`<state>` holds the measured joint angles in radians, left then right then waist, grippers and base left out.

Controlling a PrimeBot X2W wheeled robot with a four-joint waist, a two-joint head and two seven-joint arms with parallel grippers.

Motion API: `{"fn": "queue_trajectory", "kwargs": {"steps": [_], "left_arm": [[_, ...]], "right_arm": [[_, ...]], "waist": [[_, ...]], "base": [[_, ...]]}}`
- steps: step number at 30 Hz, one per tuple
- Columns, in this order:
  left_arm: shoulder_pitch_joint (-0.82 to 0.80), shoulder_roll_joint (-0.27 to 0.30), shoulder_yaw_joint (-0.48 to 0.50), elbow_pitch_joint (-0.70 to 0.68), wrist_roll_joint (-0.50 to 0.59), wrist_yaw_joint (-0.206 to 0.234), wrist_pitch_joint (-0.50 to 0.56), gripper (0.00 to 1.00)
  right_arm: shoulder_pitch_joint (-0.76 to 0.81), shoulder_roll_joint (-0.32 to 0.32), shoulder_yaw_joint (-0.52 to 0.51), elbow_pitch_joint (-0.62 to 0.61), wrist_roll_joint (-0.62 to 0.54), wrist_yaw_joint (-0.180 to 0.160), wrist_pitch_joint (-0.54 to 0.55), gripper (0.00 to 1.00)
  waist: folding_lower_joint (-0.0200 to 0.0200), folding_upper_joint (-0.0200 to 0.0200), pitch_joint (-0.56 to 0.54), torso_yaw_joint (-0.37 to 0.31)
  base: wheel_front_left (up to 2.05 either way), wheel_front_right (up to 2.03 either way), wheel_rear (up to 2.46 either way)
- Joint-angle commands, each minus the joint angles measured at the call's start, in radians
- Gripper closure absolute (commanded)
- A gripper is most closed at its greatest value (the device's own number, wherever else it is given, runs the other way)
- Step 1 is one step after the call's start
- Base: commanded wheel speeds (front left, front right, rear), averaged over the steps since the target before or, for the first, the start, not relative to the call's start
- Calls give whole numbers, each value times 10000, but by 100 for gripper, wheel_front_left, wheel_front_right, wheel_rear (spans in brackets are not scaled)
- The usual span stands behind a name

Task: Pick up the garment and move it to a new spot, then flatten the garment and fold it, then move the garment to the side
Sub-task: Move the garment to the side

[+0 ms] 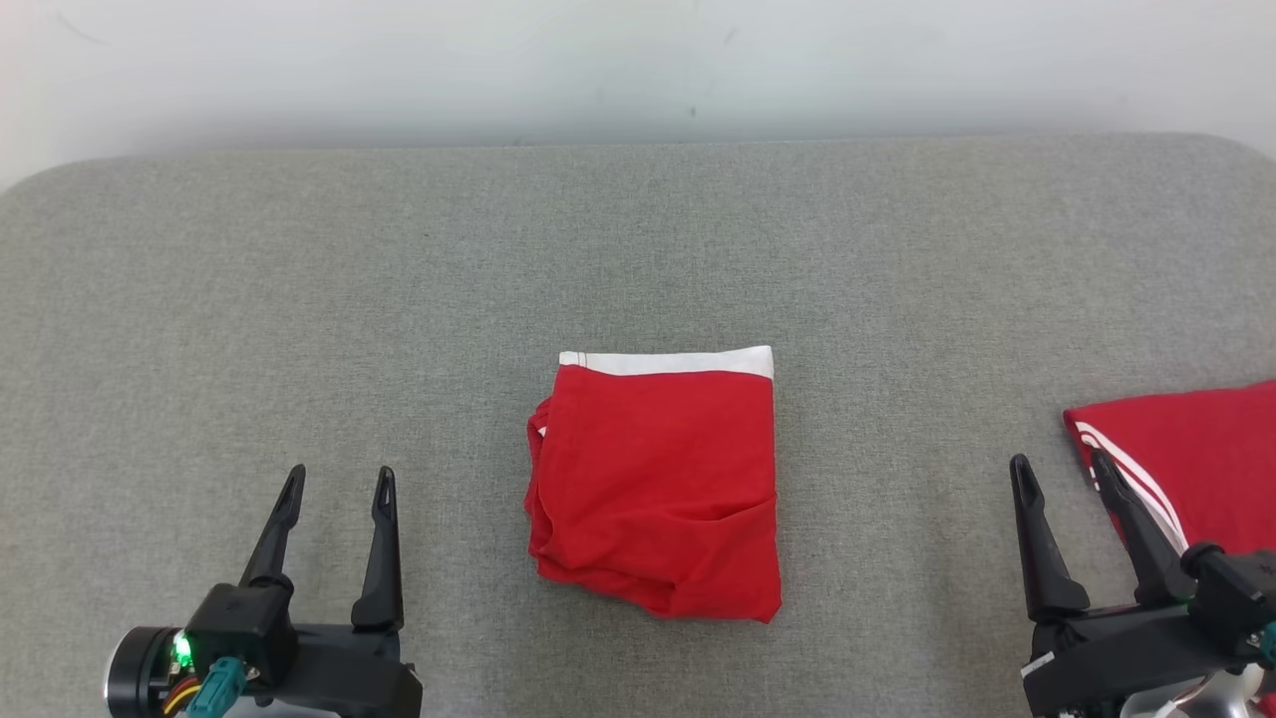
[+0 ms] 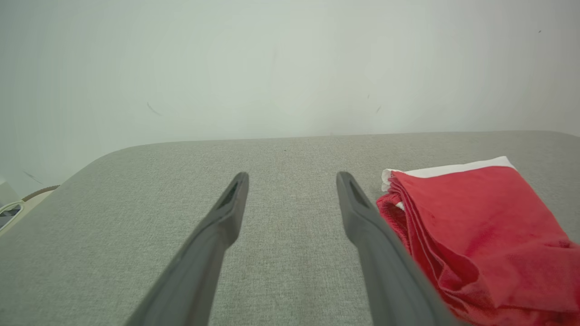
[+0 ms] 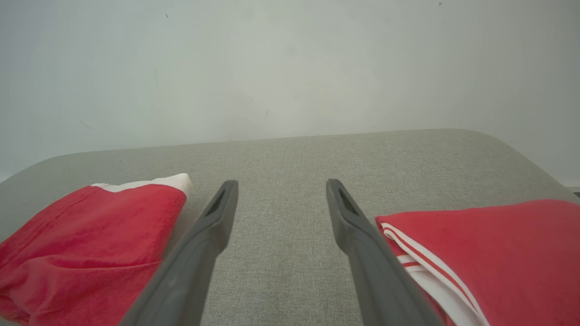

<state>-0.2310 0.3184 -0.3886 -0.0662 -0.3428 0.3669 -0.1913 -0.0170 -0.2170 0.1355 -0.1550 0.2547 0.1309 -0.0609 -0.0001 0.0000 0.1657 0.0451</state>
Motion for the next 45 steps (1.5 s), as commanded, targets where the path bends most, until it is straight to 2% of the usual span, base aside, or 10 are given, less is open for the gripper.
{"fn": "queue_trajectory", "kwargs": {"steps": [1,14,17,21,22,27,38,39,40,45], "left_arm": [[92,85,-3,-8,-135,23,9,0],[-255,-152,-302,4,-28,-33,-30,0],[-412,-278,-412,87,-20,-105,-110,0],[-595,-476,-524,229,-46,-170,-240,0],[-670,-581,-587,351,-71,-193,-314,0],[-833,-779,-692,595,-103,-292,-425,0],[-1073,-923,-716,871,-122,-415,-579,0],[-1086,-924,-713,879,-119,-418,-592,0],[-1093,-922,-706,881,-121,-419,-602,0],[-1140,-895,-669,884,-106,-398,-615,0]], "right_arm": [[113,26,-34,-65,-47,-4,56,0],[-58,-401,67,38,-173,-4,620,0],[-307,-738,602,190,-231,-4,905,0],[-751,-1149,1736,602,-51,-4,1216,0],[-999,-1229,2317,829,97,-4,1259,0],[-1546,-1302,3602,1519,675,-4,1408,0],[-2211,-1013,4718,2793,1508,-1,1845,0],[-2267,-970,4733,2856,1563,-1,1795,75],[-2284,-932,4700,2983,1659,-1,1866,100],[-2377,-971,4530,3178,1841,-1,1730,100]], "waist": [[1,0,-7,27],[1,0,258,424],[1,0,435,595],[1,0,645,859],[1,0,728,976],[1,0,860,1188],[1,0,1056,1228],[1,0,1067,1215],[1,0,1078,1200],[1,0,1115,1108]], "base": [[0,0,0],[0,0,0],[0,0,0],[0,0,0],[0,0,0],[0,0,0],[0,0,0],[0,0,0],[0,0,0],[0,0,0]]}}
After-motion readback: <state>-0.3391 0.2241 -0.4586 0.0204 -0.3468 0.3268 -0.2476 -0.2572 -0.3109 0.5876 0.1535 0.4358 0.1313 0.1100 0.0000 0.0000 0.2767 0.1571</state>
